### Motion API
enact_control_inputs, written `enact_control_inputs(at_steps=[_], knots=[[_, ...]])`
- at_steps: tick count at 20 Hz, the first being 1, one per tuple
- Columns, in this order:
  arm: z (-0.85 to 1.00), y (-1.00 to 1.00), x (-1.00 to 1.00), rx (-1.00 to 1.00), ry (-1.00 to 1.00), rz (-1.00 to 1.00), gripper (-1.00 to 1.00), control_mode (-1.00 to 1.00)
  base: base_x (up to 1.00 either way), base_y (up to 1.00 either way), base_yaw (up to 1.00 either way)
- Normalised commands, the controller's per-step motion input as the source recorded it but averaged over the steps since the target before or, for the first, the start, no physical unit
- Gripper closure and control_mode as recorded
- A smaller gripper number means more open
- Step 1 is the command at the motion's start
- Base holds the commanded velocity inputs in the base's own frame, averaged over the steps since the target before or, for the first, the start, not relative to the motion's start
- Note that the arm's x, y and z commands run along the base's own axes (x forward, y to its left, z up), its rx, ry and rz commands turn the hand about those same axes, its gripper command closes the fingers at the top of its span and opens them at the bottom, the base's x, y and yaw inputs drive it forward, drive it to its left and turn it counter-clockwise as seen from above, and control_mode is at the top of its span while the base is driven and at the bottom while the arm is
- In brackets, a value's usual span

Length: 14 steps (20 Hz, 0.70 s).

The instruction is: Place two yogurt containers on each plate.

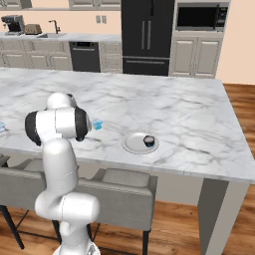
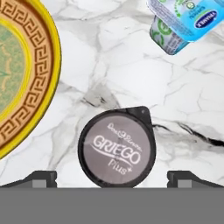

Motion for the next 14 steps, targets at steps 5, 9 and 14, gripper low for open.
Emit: enact_control_inputs(at_steps=[5,9,14], knots=[[-0.16,0.01,0.00,0.00,0.00,-0.05,-1.00,-1.00,0.00,0.00,0.00],[-0.16,0.00,0.00,0.00,0.00,-0.01,-1.00,-1.00,0.00,0.00,0.00],[-0.07,0.00,0.00,0.00,0.00,-0.01,-1.00,-1.00,0.00,0.00,0.00]])
